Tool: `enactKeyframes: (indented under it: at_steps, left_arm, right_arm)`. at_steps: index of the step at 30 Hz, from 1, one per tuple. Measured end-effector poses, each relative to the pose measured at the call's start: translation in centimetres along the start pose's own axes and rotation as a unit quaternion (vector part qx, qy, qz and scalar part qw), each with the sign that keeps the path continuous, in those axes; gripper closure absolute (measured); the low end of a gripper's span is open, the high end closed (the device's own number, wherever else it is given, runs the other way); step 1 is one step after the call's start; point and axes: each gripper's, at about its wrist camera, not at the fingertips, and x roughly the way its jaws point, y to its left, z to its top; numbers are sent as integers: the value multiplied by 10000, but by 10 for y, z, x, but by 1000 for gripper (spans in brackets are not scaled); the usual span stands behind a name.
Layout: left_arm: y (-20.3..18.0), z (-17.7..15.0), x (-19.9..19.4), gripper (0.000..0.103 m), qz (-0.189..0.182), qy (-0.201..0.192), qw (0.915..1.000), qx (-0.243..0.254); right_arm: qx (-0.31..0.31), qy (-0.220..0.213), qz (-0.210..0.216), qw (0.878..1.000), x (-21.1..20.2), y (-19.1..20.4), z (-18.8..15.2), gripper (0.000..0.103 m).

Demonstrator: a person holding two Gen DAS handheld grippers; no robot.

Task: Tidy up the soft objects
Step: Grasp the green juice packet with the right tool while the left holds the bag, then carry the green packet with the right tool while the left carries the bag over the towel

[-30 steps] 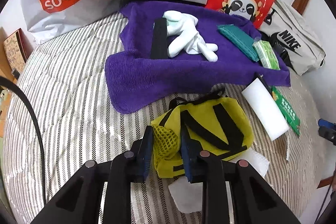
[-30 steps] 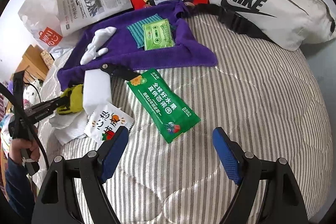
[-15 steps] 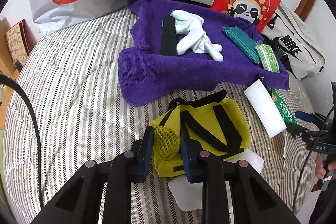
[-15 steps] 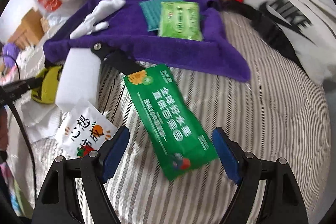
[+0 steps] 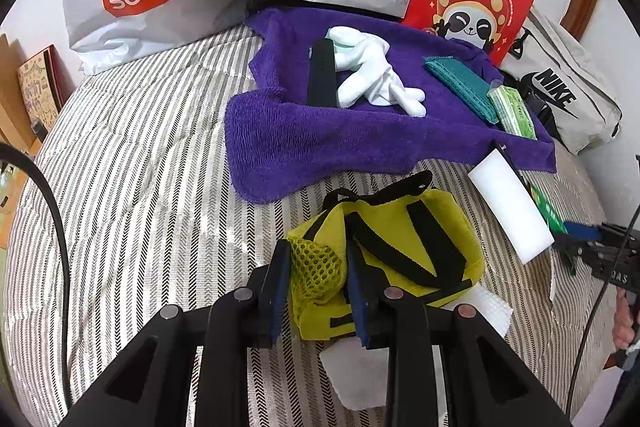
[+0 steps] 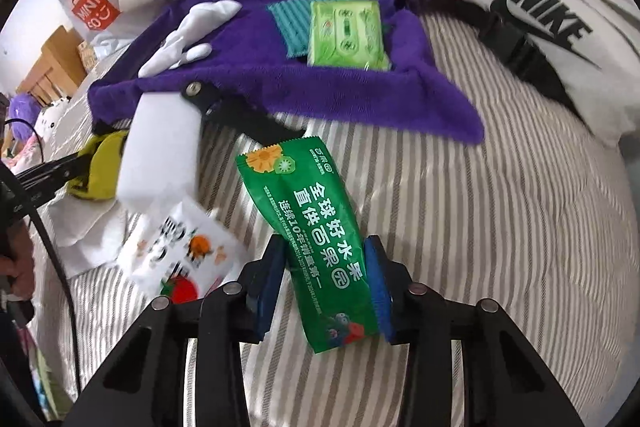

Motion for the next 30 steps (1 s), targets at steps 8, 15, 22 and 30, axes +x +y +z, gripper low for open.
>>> enactKeyframes:
  at_steps: [8, 15, 22, 30]
  left_arm:
    - [3, -7, -3, 76, -70, -244, 9997, -19]
    - [1, -7, -4, 78, -63, -259, 9996, -41]
    - [6, -3, -12, 79, -260, -127, 9993, -221]
    - [8, 1, -34, 79, -254, -173, 9993, -216]
  right_arm:
    - [-260, 31, -172, 9995, 5, 14, -2, 54]
    - [-248, -81, -249, 9993, 9, 16, 5, 73]
    - [-100, -112, -188, 9997, -17, 4, -3, 74]
    - [109, -292, -189, 9993, -45, -8, -9, 74]
